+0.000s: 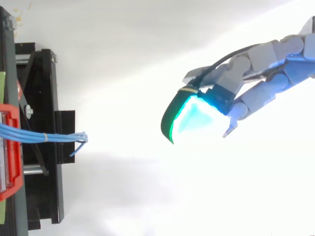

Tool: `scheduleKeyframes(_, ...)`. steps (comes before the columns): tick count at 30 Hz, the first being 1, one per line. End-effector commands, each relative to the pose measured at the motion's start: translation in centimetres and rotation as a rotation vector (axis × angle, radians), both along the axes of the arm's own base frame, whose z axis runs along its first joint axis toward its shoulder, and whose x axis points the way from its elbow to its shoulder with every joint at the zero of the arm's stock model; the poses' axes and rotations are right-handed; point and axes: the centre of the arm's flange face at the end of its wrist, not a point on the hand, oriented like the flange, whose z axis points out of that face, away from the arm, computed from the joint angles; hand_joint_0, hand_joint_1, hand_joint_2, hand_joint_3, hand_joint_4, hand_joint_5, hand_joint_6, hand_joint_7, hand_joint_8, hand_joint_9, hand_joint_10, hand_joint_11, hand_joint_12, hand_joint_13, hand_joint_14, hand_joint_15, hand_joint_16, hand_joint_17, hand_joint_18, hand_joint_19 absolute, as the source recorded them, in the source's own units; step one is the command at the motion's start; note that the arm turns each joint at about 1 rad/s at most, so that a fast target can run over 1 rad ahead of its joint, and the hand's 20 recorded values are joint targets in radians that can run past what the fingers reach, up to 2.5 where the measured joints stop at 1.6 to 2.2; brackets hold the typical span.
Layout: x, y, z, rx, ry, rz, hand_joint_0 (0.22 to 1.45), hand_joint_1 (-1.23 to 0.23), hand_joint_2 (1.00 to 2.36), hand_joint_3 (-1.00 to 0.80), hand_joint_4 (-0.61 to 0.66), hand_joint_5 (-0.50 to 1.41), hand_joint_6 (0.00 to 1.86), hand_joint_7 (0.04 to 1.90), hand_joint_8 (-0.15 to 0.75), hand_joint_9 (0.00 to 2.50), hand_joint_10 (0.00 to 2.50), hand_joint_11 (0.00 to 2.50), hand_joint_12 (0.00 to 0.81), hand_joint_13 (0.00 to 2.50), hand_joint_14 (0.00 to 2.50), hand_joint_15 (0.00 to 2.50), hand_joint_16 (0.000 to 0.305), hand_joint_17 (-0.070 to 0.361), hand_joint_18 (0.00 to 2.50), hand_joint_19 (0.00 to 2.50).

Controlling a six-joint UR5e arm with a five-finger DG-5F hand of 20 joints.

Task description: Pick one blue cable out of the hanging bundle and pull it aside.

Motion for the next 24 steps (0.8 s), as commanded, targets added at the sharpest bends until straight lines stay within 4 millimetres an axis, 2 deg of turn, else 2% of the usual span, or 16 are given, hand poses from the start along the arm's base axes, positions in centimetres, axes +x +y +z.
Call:
scheduleKeyframes(1, 0.0, -0.1, 0.0, 0.000, -0.002, -0.007, 0.48, -0.44, 1.00, -0.48, 0.18, -0.23, 0.50, 0.76, 0.229, 0.47, 0.01, 0.16, 0.321, 0.18, 0.00, 0.00, 0.053, 0.119, 0.12, 0.21)
scheduleKeyframes(13, 0.2, 0.0, 0.1, -0.022, -0.012, -0.037, 0.48, -0.46, 1.00, -0.48, 0.18, -0.22, 0.50, 0.77, 0.230, 0.48, 0.01, 0.17, 0.320, 0.19, 0.00, 0.00, 0.053, 0.119, 0.14, 0.21)
scheduleKeyframes(19, 0.8, 0.0, -1.9, -0.036, 0.023, -0.055, 0.48, -0.47, 1.00, -0.48, 0.19, -0.22, 0.50, 0.77, 0.231, 0.48, 0.01, 0.17, 0.320, 0.20, 0.00, 0.00, 0.052, 0.118, 0.15, 0.21)
scheduleKeyframes(24, 1.3, 0.0, -2.2, -0.030, 0.009, -0.055, 0.48, -0.47, 1.00, -0.48, 0.19, -0.22, 0.50, 0.77, 0.233, 0.49, 0.01, 0.17, 0.321, 0.21, 0.00, 0.00, 0.052, 0.118, 0.16, 0.22)
